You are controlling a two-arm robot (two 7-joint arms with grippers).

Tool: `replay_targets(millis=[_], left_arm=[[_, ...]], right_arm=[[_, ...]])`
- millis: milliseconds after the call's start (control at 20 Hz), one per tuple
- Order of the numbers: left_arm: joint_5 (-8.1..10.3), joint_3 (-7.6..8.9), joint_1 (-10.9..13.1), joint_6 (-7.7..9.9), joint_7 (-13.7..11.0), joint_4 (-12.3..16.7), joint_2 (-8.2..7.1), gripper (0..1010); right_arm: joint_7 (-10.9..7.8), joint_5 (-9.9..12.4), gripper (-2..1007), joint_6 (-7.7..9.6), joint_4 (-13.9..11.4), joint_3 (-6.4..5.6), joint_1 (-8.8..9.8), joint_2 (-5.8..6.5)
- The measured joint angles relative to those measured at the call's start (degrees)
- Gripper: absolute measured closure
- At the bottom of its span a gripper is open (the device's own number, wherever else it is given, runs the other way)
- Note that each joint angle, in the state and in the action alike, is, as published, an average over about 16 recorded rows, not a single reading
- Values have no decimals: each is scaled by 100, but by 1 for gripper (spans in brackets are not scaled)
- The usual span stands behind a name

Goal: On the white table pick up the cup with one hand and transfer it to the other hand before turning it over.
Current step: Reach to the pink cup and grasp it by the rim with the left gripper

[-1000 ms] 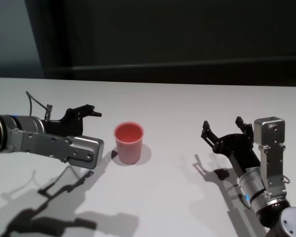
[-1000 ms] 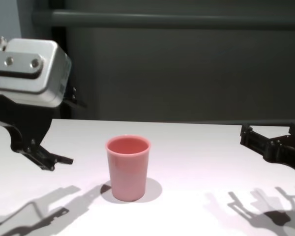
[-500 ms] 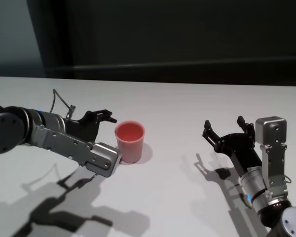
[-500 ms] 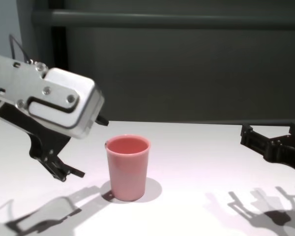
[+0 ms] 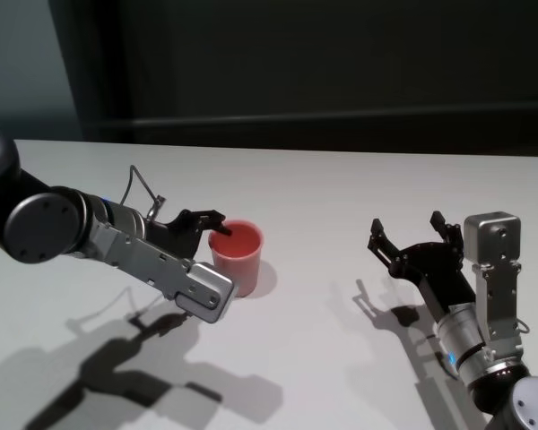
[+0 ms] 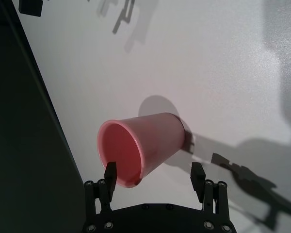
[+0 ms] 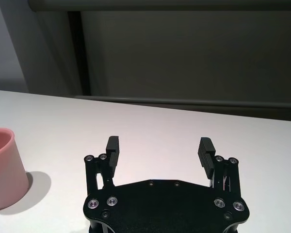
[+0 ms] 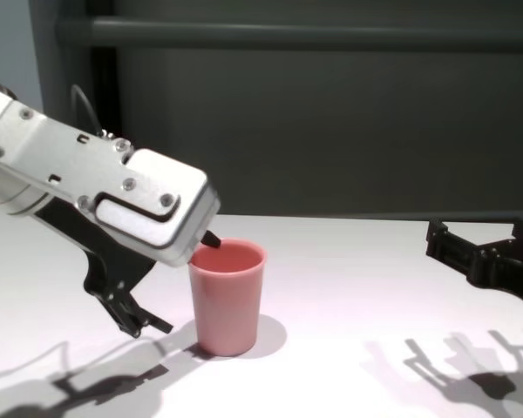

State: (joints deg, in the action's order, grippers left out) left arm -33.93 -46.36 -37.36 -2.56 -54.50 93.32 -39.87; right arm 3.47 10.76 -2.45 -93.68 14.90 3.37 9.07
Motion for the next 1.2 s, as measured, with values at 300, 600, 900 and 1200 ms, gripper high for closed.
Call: replay_targets(millis=[300,600,900,1200], left_arm=[[-4,-202,-221,-81,-160,-254,186,9],[-3,-361,-378,-102,-270,-417,318,9],[16,-507,-502,-126,-344,-565,431,37],[55,-629,-581,-168,-355,-691,504,133]], right_arm=[[0,0,5,0,0,0,0,0],[0,0,5,0,0,0,0,0],[0,0,5,0,0,0,0,0],[0,0,5,0,0,0,0,0]])
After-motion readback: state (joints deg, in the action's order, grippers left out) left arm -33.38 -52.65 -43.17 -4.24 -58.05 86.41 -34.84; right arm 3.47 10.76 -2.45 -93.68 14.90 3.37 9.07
